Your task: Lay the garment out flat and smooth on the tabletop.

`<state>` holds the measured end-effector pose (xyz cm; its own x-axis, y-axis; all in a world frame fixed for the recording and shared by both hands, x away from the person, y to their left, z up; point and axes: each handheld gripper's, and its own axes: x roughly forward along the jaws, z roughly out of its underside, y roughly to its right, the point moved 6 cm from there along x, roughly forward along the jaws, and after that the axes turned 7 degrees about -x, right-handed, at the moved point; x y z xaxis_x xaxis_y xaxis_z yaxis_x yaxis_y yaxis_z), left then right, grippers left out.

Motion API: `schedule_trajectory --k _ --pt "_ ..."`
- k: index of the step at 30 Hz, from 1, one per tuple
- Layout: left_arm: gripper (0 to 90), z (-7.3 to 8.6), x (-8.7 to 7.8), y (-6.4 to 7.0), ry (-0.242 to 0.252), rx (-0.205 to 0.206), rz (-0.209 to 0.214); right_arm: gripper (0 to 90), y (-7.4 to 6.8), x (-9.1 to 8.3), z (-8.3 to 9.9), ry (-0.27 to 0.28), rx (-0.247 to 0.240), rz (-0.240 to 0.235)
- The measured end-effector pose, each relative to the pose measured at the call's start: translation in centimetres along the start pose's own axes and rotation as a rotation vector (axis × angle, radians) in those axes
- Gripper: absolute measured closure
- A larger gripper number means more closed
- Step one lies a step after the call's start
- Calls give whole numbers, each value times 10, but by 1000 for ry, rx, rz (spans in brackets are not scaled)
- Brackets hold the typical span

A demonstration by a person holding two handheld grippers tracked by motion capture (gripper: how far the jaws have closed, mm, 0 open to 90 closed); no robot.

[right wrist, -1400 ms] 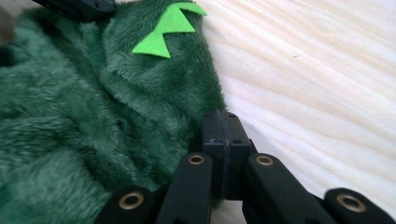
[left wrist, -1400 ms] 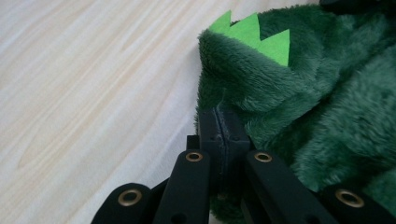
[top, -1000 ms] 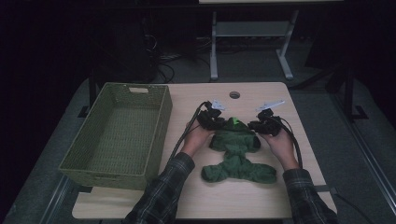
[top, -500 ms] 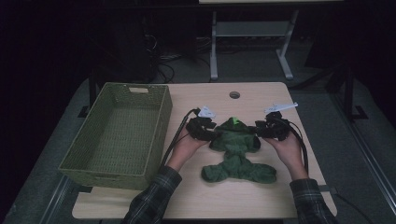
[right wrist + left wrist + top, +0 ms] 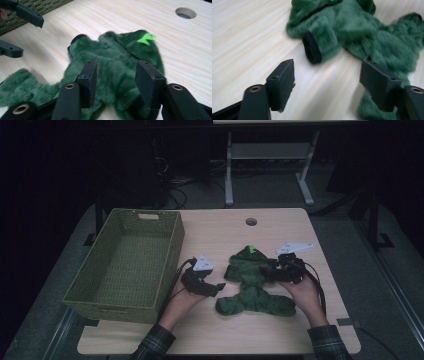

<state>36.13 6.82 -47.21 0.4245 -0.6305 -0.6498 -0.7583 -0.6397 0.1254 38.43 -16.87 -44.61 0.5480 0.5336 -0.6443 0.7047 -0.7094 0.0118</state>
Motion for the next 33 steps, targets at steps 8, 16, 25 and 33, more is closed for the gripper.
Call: schedule_trajectory --k 8,16,25,33 --pt "153 28 -11 18 -15 29 -21 527 -27 3 14 -22 -23 -32" --pt "126 62 -23 33 -23 63 -40 541 -53 0 27 -26 -44 -62" --pt "126 80 -31 43 -14 68 -47 580 -85 -3 28 -16 -83 -139" --pt "125 88 -28 41 -31 56 -40 628 -117 6 21 -10 -127 -214"
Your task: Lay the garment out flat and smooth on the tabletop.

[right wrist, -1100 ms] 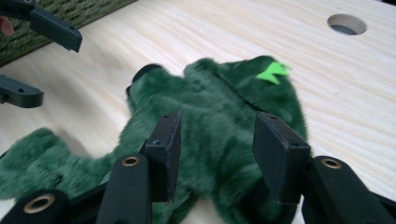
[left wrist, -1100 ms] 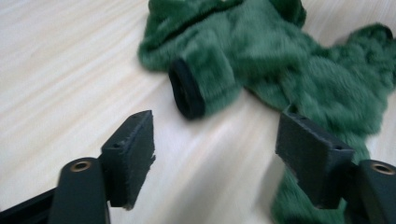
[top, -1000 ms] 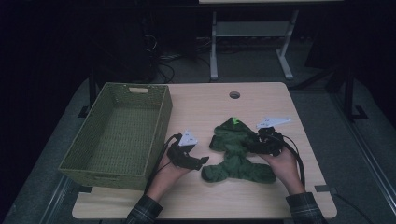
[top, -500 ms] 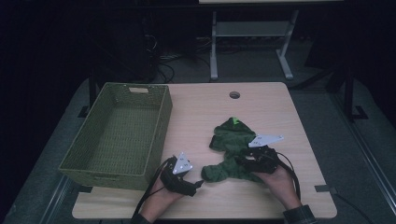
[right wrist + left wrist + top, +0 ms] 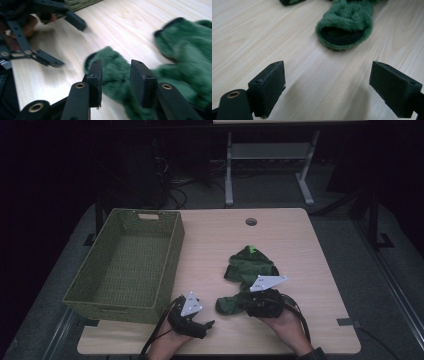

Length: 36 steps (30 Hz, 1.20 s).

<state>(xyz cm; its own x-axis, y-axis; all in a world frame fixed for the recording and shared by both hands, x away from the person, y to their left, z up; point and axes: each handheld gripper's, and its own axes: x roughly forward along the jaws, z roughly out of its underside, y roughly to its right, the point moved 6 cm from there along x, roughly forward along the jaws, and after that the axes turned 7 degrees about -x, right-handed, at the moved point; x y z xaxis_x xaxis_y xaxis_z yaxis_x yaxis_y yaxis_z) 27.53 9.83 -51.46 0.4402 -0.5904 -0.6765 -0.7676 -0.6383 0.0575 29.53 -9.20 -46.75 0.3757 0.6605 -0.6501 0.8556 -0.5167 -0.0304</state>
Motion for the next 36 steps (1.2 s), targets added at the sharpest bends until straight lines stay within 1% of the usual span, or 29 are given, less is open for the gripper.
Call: schedule_trajectory --k 1,3,4,5,6,10,11,12,13,15,18,19,22,24,25,27,29,31,34,36 --pt "125 1 2 0 -11 12 4 636 -4 2 -1 -1 -4 -9" --pt "123 2 4 2 -22 4 34 643 -11 7 -4 -3 -8 -30" --pt "123 2 4 2 -23 7 38 648 -13 10 -4 -5 -21 -35" --pt "124 2 5 2 -26 10 45 656 -16 11 -5 -10 -17 -40" --pt "124 2 5 2 -29 7 52 658 -19 14 -6 -11 -23 -47" --pt "126 2 4 1 -30 19 63 684 -29 25 -10 -17 -37 -69" --pt "126 2 4 1 -30 19 63 690 -31 28 -11 -24 -38 -71" --pt "126 2 4 1 -30 19 63 692 -32 31 -12 -25 -53 -72" --pt "126 2 4 1 -30 19 63 700 -33 35 -12 -32 -51 -75" --pt "126 2 4 1 -30 20 63 702 -37 43 -13 -44 -61 -79" --pt "126 3 4 1 -36 25 63 702 -37 52 -10 -73 -75 -61" --pt "126 3 4 1 -36 24 64 706 -36 56 -9 -73 -78 -59" --pt "126 3 4 1 -33 21 65 718 -35 62 -4 -100 -76 -31" --pt "126 3 4 1 -32 19 64 741 -34 65 -1 -109 -98 -12" --pt "126 3 4 2 -31 18 65 754 -35 67 -1 -109 -99 -5" --pt "126 3 4 1 -31 23 64 814 -37 68 0 -99 -121 21" --pt "126 3 4 1 -31 23 64 845 -39 68 0 -95 -129 22" --pt "126 2 4 1 -31 24 64 855 -39 68 0 -94 -128 20" --pt "126 3 4 1 -31 20 66 859 -38 68 1 -89 -111 5" --pt "126 2 4 1 -30 24 64 859 -37 65 0 -73 -102 -13"
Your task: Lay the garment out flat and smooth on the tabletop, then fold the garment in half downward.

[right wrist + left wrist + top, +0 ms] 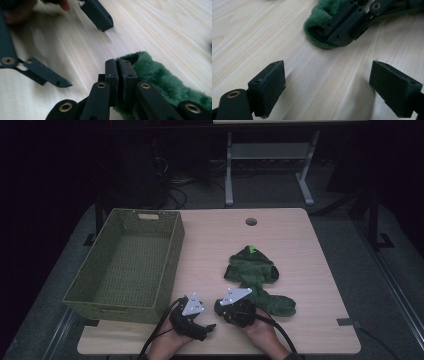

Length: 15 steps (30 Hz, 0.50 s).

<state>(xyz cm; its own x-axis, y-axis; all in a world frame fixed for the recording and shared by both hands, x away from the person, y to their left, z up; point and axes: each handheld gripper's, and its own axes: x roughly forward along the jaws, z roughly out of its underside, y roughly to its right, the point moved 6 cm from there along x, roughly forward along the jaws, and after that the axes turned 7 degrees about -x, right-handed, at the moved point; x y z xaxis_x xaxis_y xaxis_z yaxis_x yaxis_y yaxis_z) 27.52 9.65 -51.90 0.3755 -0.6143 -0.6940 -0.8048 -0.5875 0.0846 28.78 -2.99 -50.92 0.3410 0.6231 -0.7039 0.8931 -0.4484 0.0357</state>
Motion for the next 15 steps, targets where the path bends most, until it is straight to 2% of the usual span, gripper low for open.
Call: schedule_trajectory --k 7,10,15 --pt "126 0 0 0 -1 -3 1 858 3 -21 -7 99 16 -37" --pt "126 -1 1 0 0 -2 3 858 6 -33 -9 135 41 -52" --pt "126 -1 1 0 2 -6 6 857 12 -47 -11 184 60 -56"
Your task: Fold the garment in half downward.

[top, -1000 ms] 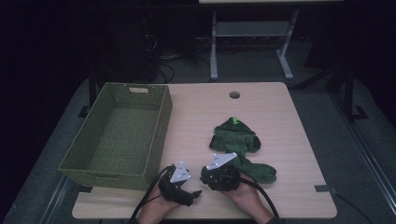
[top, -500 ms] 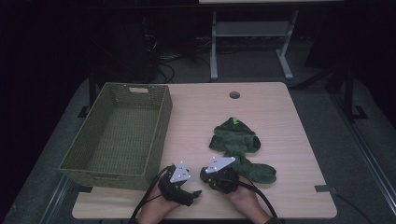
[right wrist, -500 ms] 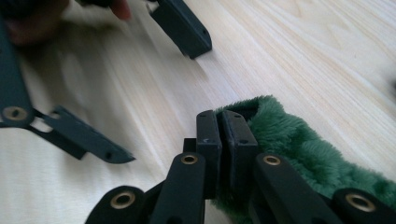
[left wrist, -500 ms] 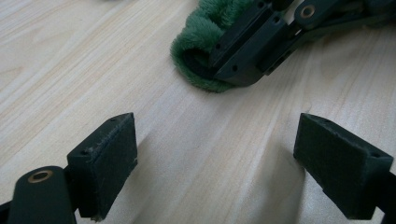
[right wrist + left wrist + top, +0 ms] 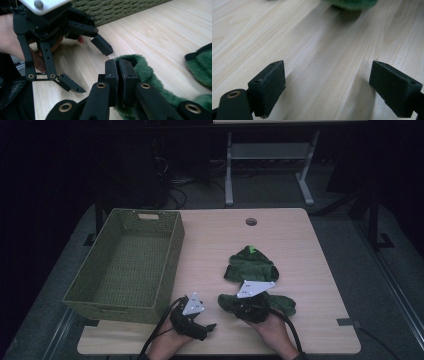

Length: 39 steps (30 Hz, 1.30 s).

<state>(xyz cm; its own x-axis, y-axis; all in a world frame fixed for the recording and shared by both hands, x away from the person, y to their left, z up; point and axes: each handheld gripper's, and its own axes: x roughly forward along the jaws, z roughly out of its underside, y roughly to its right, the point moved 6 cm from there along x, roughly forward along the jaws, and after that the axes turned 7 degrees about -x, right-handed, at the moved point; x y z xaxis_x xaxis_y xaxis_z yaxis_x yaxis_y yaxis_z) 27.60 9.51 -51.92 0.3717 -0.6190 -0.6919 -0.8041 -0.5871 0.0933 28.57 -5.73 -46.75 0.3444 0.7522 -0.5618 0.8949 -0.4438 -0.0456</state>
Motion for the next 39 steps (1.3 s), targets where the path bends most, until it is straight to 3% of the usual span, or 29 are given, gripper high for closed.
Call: schedule_trajectory --k 15,27,33,39 --pt "127 -1 1 -1 -2 8 5 851 23 -36 1 80 66 41" --pt "127 -1 1 -2 -3 11 4 833 40 -62 19 104 116 99" --pt "127 -1 1 -1 -2 8 5 786 48 -69 32 76 154 140" --pt "127 -1 1 -1 -3 9 5 765 58 -78 40 56 157 194"
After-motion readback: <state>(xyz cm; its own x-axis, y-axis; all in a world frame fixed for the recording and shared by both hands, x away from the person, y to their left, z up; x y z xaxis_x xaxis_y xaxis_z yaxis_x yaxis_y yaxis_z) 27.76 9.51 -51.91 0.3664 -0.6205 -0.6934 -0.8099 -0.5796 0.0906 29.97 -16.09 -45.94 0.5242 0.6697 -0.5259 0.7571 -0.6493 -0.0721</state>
